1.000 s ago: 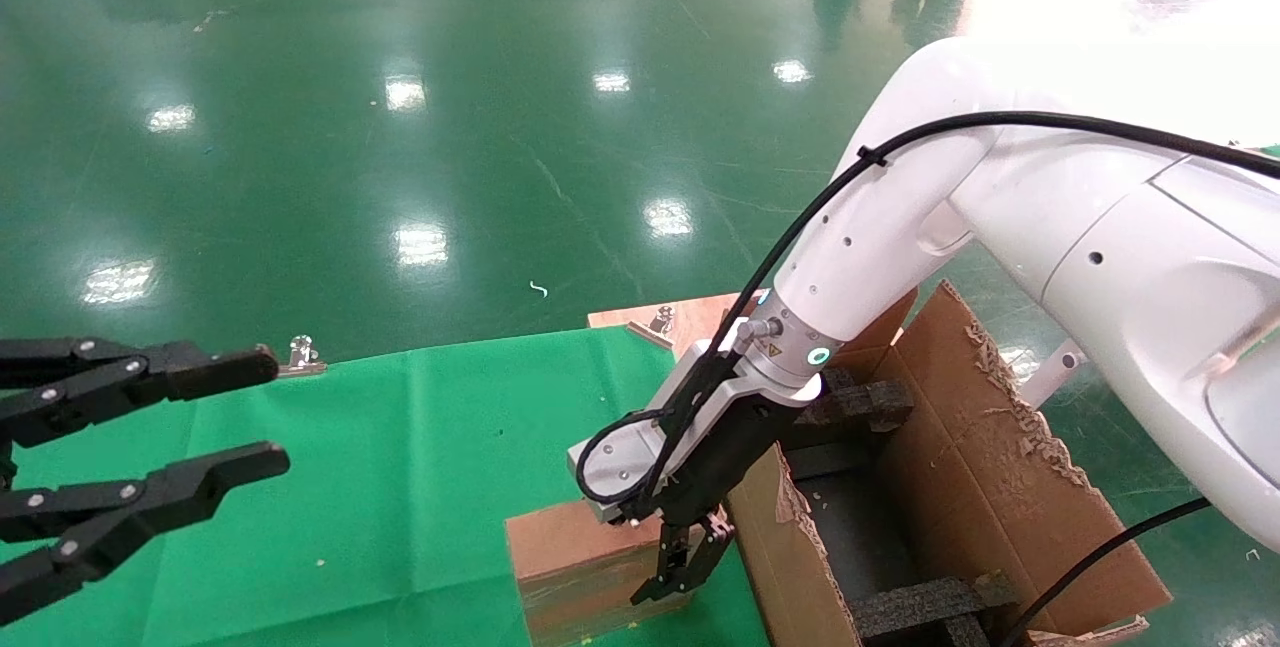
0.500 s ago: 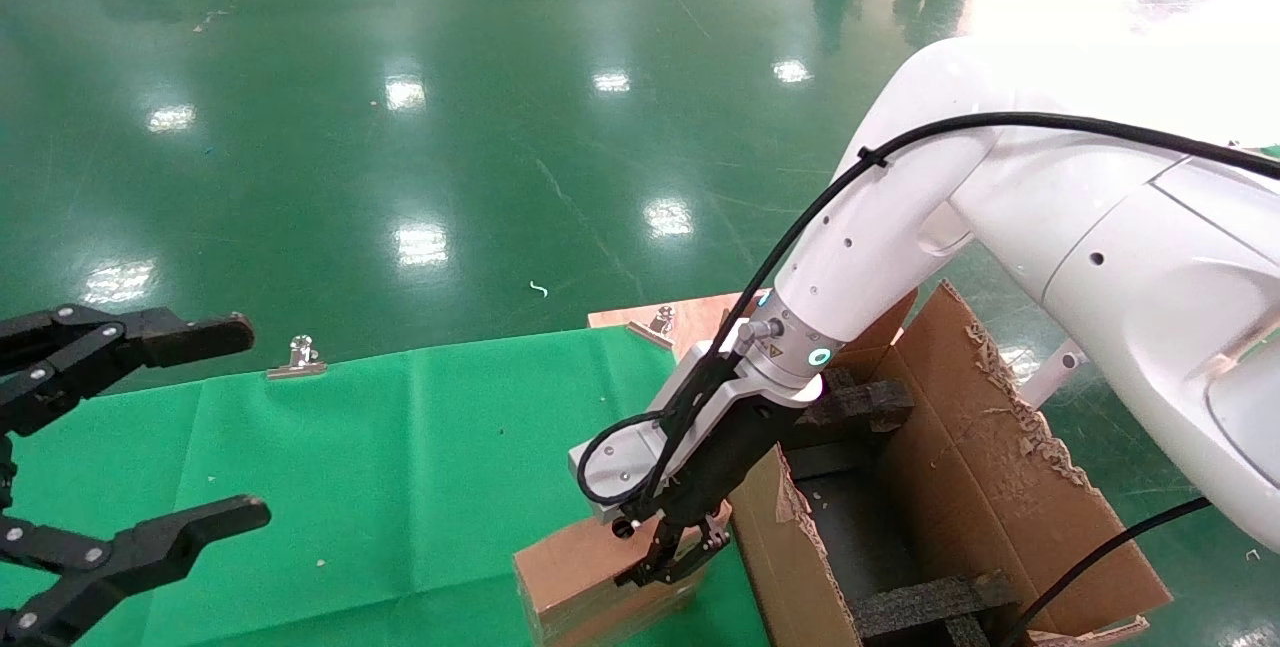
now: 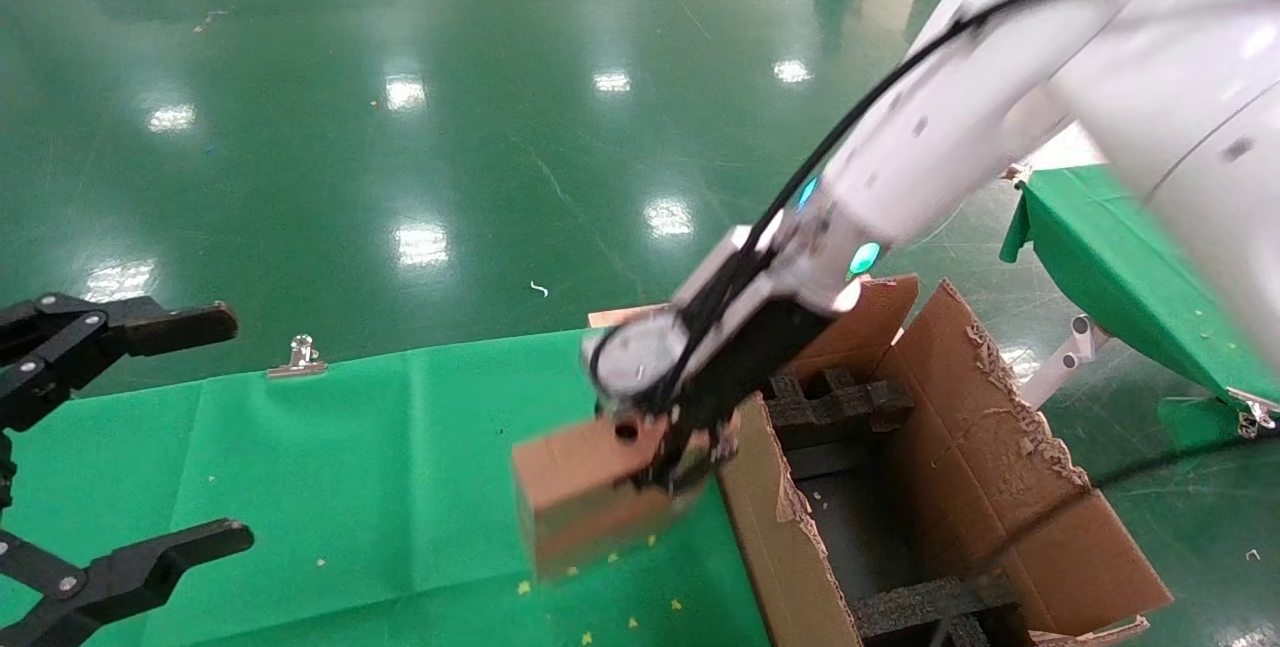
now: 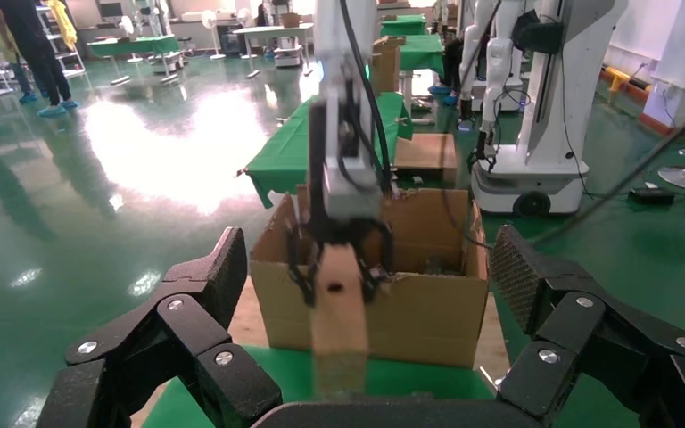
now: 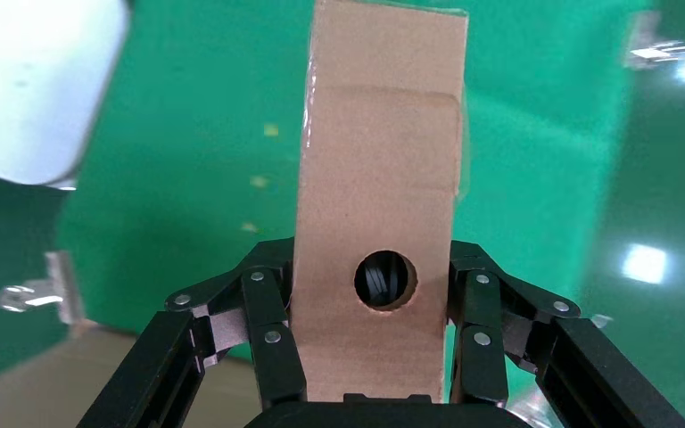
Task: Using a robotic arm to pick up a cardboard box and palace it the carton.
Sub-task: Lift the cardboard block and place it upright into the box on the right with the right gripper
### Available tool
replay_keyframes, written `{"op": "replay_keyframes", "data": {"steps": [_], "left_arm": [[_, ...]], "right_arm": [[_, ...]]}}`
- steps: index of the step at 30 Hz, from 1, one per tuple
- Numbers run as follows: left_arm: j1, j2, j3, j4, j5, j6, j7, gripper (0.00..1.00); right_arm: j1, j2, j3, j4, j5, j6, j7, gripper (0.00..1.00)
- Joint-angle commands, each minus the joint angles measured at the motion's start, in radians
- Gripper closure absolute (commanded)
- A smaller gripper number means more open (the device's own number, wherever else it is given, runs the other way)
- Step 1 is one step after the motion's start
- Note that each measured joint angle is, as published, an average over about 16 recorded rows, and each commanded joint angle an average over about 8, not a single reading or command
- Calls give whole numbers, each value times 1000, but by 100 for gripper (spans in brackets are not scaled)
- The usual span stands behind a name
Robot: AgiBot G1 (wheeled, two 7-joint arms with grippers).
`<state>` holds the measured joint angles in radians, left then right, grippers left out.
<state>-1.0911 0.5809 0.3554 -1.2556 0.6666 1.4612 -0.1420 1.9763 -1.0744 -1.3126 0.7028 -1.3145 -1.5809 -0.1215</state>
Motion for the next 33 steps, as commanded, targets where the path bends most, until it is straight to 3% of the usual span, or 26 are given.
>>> {"op": "replay_keyframes", "data": {"steps": [1,10,19,33], "left_arm": [[0,0,0,0,0,0,0,0],[0,0,0,0,0,0,0,0],[0,0,0,0,0,0,0,0],[0,0,0,0,0,0,0,0]], "right_arm": [[38,13,-2,5,13,-3,3,100],[209,30,-30,-22,61,-3,-26,100],[283,64,-82,-63,104,-4,-59,100],[439,284,-262,46,67,-9,26,100]]}}
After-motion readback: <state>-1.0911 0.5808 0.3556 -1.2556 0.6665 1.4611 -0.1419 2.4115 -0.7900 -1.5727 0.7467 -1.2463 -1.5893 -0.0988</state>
